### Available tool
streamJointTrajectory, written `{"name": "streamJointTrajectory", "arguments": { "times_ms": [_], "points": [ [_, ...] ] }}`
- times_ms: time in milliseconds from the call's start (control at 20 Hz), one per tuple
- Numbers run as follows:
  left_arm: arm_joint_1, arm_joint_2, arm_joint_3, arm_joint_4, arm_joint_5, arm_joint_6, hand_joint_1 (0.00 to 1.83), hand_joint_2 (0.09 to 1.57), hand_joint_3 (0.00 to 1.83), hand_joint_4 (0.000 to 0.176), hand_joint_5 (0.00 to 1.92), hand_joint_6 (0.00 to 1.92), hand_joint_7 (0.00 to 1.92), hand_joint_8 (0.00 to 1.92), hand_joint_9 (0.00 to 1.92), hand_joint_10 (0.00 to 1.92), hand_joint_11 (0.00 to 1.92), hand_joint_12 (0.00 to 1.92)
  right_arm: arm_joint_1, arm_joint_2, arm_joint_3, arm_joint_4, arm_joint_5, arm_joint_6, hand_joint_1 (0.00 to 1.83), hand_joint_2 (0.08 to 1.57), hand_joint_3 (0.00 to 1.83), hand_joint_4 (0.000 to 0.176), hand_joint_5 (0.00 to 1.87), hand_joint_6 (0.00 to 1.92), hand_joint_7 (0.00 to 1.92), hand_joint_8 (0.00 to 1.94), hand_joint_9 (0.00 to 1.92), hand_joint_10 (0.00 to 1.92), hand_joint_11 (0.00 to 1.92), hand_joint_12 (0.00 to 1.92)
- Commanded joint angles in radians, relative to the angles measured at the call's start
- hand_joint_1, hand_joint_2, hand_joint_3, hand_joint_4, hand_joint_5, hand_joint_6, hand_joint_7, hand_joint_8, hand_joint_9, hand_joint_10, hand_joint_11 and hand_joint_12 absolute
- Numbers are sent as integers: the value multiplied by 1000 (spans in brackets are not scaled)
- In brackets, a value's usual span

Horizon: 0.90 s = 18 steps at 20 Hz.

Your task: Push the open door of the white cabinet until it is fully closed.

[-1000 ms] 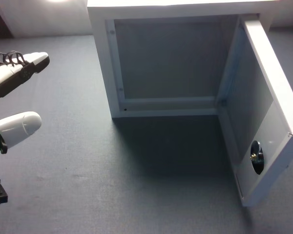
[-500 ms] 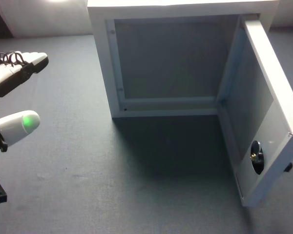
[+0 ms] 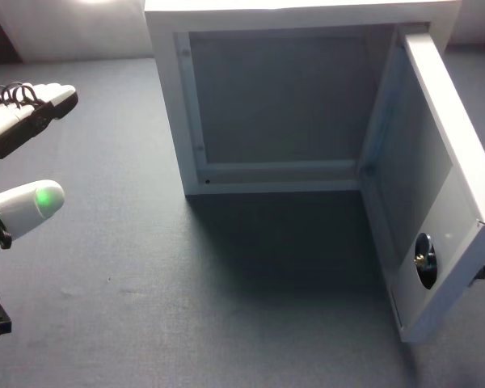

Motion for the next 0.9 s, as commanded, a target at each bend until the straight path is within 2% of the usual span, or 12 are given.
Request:
{"name": "streamJointTrajectory", "arguments": {
  "times_ms": [0, 350, 600, 850],
  "points": [
    [-5, -1, 6, -21, -130, -8, 0, 1470, 3, 0, 72, 0, 45, 1, 27, 2, 9, 8, 18, -3, 4, 9, 103, 10, 261, 1217, 0, 0, 324, 4, 282, 5, 320, 41, 0, 1064],
    [-2, -1, 6, -28, -138, -8, 0, 1478, 3, 0, 69, 0, 47, 1, 28, 2, 13, 14, 81, -37, 24, -36, 49, 25, 263, 1236, 3, 0, 328, 4, 280, 4, 344, 37, 0, 1180],
    [4, -1, 5, -36, -145, -9, 0, 1470, 0, 0, 66, 0, 43, 0, 27, 1, 16, 21, 117, -63, 38, -59, 24, 33, 300, 1236, 0, 0, 324, 1, 279, 1, 346, 31, 0, 1125],
    [13, -1, 3, -46, -158, -9, 0, 1467, 0, 0, 55, 0, 37, 0, 22, 0, 1, 24, 185, -108, 63, -99, -24, 49, 325, 1242, 2, 0, 329, 2, 271, 0, 357, 26, 0, 1216]
  ]
}}
